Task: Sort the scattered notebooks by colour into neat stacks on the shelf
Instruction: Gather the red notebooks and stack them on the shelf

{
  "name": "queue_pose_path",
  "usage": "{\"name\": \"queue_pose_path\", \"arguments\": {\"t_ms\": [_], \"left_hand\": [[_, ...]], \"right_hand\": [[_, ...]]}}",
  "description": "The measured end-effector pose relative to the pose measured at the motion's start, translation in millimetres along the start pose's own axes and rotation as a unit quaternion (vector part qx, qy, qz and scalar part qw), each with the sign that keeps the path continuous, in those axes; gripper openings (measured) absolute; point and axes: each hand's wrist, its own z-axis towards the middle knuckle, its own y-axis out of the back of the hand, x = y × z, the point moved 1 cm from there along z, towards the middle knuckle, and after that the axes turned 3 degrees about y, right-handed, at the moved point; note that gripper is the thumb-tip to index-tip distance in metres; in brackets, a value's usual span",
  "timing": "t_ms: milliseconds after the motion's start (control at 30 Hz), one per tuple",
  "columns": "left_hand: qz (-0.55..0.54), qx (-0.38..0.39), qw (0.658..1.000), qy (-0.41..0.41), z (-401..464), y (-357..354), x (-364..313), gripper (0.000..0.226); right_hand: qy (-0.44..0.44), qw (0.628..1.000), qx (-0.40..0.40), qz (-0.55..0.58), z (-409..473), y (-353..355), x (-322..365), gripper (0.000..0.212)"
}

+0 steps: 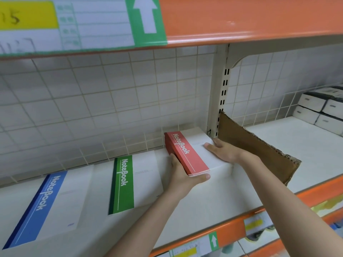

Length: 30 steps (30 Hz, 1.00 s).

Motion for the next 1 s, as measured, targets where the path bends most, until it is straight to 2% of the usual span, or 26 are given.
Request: {"name": "queue_pose_path", "arguments": {"t_ms": [100, 267, 400, 633, 700, 800, 900, 1000], "left_hand": [[0.023, -0.01, 1.0, -0.005, -4.9, 10.1, -3.9, 0.123], [0.039, -0.039, 0.998, -0.011, -18.6, 36.7, -9.4, 0.084], [0.156, -0.094, 0.983, -0.017, -32.6, 78.1, -3.6, 0.07], [0.329, -0.215, 0.918, -0.051, -79.2, 187.9, 15.0, 0.057], [0.36, -0.241, 0.901, -0.032, -100.9, 228.1, 26.1, 0.061], [0.402, -0.284, 0.87, -0.01, -136.7, 286.6, 43.6, 0.055], [0.408, -0.297, 0.862, 0.047, -175.4, 341.4, 62.8, 0.065], [0.411, -0.294, 0.857, 0.102, -215.7, 392.9, 82.0, 0.07]], "right_hand": [[-0.003, 0.998, -0.043, -0.052, -2.6, 0.3, 11.9, 0.065], [0.05, 0.97, -0.125, -0.204, -16.0, -18.7, 66.4, 0.049], [0.128, 0.944, -0.165, -0.256, -27.1, -61.4, 120.4, 0.046], [0.264, 0.931, -0.069, -0.244, -47.6, -174.9, 224.5, 0.05], [0.292, 0.926, -0.046, -0.236, -54.1, -209.7, 253.1, 0.05], [0.327, 0.918, -0.013, -0.225, -66.3, -260.6, 293.8, 0.045], [0.353, 0.91, 0.028, -0.216, -82.5, -314.0, 334.0, 0.042], [0.387, 0.894, 0.059, -0.218, -102.3, -365.1, 374.6, 0.05]]}}
